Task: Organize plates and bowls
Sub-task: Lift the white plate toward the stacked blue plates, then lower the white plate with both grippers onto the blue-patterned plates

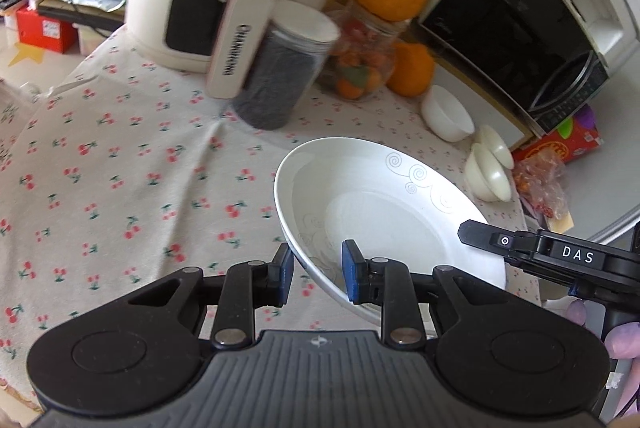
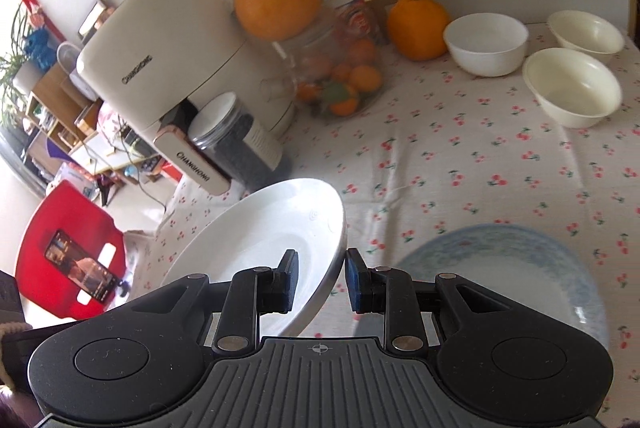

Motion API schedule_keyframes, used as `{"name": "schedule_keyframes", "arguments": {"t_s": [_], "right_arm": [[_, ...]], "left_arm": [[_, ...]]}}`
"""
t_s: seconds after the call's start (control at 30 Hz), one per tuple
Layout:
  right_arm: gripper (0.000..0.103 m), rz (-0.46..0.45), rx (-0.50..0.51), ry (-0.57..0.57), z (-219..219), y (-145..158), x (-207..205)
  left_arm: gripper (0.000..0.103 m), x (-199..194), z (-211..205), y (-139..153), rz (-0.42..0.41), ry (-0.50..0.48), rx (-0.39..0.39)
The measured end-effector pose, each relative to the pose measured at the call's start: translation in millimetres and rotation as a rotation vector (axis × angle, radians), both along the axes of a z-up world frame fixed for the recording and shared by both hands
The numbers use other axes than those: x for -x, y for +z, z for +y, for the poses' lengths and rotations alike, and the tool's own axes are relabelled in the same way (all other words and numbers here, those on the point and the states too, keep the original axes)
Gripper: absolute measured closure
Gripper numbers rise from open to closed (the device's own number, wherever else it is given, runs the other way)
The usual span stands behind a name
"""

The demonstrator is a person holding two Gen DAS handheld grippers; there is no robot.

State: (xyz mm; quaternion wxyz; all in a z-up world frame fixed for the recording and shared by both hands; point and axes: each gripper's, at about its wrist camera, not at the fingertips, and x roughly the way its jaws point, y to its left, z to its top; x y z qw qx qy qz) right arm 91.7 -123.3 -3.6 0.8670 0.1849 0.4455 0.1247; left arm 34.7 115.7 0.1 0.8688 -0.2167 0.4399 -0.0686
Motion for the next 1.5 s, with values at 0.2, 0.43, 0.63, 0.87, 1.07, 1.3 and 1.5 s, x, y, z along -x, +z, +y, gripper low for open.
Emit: {"name": "schedule_keyframes", "arguments": {"t_s": [0.2, 0.43, 0.63, 0.87, 1.07, 1.3, 1.5], "right_arm": [[0.078, -0.021, -0.006, -0.042, -26, 8, 12], [0.078, -0.038, -0.018, -0.092, -57, 15, 21], [0.078, -0.035, -0.011, -0.12, -76, 13, 30], [0.078, -0.028, -0.01, -0.146, -96, 11, 42], [0.078, -0.013, -0.008, -0.164, -109, 7, 49], [0.078, 0.003, -0.003, -0.178, -122, 2, 57], [0.078, 0.053, 0.013, -0.191, -127, -7, 58]], "left_arm": [[0.08, -5, -24, 3, -0.015, -0.047, -0.007], [0.08, -11, -50, 1, -0.013, -0.094, 0.001], [0.08, -12, -68, 0, -0.015, -0.128, -0.007], [0.08, -14, -87, -4, -0.014, -0.168, -0.015], [0.08, -16, -101, -8, -0.009, -0.198, -0.025], [0.08, -17, -115, -11, -0.009, -0.228, -0.043], [0.08, -19, -127, -18, -0.002, -0.249, -0.078]]}}
